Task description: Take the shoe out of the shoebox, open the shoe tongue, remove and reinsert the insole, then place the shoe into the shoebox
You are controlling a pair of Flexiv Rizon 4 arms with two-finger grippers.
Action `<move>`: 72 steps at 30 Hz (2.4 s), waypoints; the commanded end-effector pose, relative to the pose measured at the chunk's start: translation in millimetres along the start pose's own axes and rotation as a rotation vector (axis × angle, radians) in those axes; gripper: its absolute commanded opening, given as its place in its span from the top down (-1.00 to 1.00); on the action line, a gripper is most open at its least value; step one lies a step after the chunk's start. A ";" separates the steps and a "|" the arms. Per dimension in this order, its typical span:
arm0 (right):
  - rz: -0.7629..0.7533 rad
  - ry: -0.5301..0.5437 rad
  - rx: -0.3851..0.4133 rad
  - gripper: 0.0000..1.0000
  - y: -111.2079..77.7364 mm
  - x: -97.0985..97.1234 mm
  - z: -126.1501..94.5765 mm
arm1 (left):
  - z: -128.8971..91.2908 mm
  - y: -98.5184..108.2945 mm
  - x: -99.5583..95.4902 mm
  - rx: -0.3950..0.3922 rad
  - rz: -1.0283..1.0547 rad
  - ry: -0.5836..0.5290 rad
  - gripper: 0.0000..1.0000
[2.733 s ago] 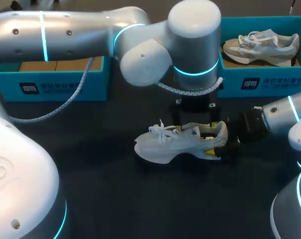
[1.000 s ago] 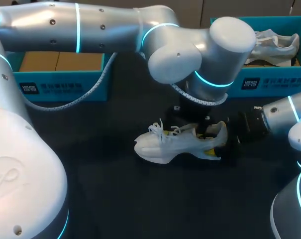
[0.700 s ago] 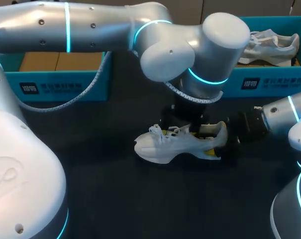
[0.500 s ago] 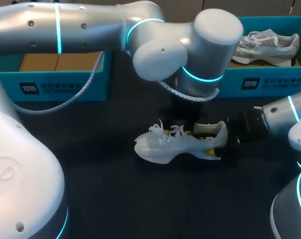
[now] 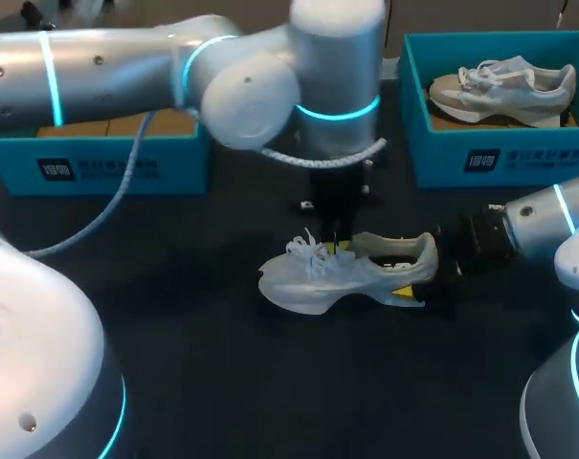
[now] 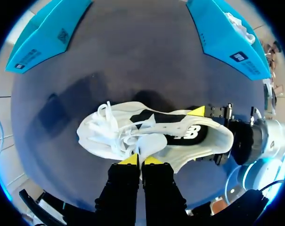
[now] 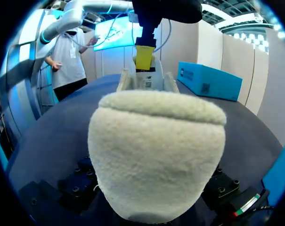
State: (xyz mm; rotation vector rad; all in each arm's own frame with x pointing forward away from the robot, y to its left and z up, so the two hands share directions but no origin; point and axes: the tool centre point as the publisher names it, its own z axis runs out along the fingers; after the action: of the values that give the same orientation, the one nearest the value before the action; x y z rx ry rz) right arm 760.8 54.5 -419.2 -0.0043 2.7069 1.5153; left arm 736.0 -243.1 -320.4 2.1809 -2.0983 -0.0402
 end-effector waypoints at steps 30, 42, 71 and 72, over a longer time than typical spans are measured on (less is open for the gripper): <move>0.000 -0.001 0.004 1.00 -1.5 2.9 7.1 | 15.7 -13.4 -81.1 0.111 0.025 -0.013 1.00; 0.000 -0.001 0.004 1.00 -1.5 2.9 7.1 | 57.0 -19.3 -97.2 0.108 -0.045 -0.066 0.74; 0.000 -0.001 0.004 1.00 -1.5 2.9 7.1 | -0.8 -2.0 -82.3 0.192 0.045 0.019 -1.00; 0.000 -0.001 0.004 1.00 -1.5 2.9 7.1 | -3.0 -2.0 -79.2 0.196 0.065 0.015 -1.00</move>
State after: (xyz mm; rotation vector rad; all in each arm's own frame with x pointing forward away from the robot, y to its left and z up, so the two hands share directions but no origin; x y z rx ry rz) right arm 760.2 55.7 -419.4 -0.0029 2.7069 1.5142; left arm 738.0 -164.9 -333.1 2.2199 -2.2234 0.1889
